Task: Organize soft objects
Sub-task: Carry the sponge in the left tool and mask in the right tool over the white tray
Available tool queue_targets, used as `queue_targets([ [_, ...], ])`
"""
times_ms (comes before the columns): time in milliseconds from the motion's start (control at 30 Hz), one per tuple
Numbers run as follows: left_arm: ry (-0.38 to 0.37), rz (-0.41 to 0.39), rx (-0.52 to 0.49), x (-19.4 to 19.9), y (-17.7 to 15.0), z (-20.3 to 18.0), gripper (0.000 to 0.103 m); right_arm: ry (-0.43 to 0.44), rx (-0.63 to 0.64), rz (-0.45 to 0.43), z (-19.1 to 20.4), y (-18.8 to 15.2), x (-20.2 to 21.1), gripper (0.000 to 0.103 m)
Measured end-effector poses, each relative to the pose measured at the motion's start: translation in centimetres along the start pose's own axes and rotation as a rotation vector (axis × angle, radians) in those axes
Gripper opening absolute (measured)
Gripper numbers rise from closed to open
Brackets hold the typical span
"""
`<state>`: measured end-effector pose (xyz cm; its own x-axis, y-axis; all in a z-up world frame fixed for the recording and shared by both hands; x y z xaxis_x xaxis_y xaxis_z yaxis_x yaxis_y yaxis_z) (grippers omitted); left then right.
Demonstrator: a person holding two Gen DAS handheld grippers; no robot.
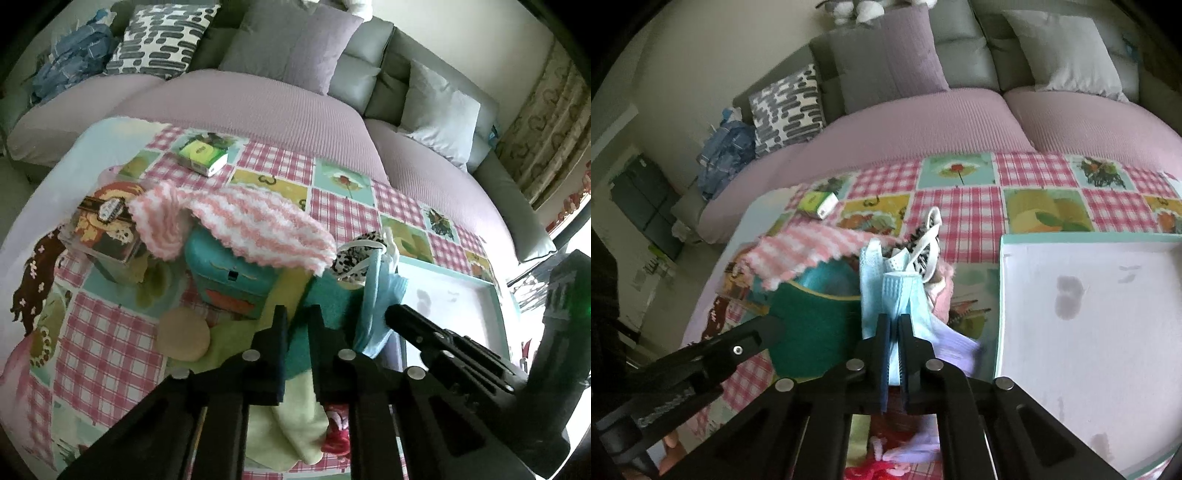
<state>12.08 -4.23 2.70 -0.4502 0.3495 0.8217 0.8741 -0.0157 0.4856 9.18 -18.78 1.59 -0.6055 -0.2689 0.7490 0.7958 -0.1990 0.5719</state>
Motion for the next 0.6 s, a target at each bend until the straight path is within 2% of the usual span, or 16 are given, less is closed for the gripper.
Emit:
queue_targets([
  [267,0.008,-0.065,-0.017,2.4,0.3,-0.2,0.006,0.016,0.010,-0.065,0.6,0.5,2.9,0.004],
  [600,0.022,-0.137,-0.037,5.1,0.8,-0.6,0.006,0.023,-0.012,-0.141,-0.2,1.0,6.5,0.004],
])
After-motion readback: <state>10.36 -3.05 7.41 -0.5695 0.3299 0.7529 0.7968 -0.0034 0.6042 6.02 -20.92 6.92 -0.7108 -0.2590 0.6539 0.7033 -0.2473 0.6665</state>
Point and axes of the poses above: each gripper's, at about its wrist camera, not at the fingertips, and x roughly against the way its jaws point, z to its left, y to its top, the point moved 3 cm from there along -x, roughly the way its jaws point, and after that the axes turned 3 degrees about z, right-handed, at the moved point
